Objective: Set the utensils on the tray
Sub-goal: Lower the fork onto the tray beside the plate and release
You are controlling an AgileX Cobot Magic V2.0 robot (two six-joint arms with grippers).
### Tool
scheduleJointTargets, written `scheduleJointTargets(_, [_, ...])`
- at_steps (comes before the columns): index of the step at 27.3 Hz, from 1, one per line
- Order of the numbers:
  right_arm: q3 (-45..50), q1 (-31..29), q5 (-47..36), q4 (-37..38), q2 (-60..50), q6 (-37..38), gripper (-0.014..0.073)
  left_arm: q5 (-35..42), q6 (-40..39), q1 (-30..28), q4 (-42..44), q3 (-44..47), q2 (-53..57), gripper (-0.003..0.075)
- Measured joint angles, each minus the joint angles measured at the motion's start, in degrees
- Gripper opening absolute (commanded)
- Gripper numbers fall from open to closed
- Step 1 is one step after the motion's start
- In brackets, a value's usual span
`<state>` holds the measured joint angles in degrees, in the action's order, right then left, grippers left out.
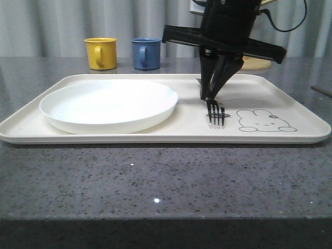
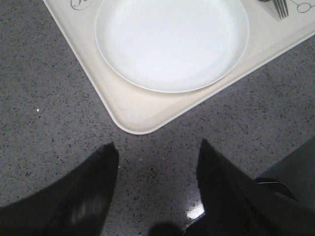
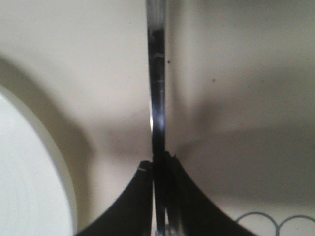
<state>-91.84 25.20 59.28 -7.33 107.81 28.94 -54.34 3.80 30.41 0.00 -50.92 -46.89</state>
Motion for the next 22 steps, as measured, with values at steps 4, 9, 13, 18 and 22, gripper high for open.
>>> scheduleJointTargets(4, [-0.2, 0.0, 0.0, 0.3, 0.0, 0.1, 0.0276, 0.0, 0.0, 0.0, 0.0, 0.0, 0.0, 0.0368])
scheduleJointTargets(9, [-2.1, 0.0, 2.0, 3.7, -0.5, -2.9, 0.0276, 0.0, 0.0, 0.0, 0.0, 0.0, 0.0, 0.0368])
scheduleJointTargets(13, [-2.1, -1.1, 7.9, 7.3, -4.2, -9.3, 0.0276, 0.0, 0.0, 0.0, 0.0, 0.0, 0.0, 0.0368])
scheduleJointTargets(18, [0.0, -6.1, 10.7, 8.1, -8.9, -14.8, 0.0276, 0.0, 0.0, 0.0, 0.0, 0.0, 0.0, 0.0368])
scheduleJointTargets(22, [3.0, -10.8, 10.9, 8.4, -11.4, -17.9, 0.0276, 0.0, 0.0, 0.0, 0.0, 0.0, 0.0, 0.0368])
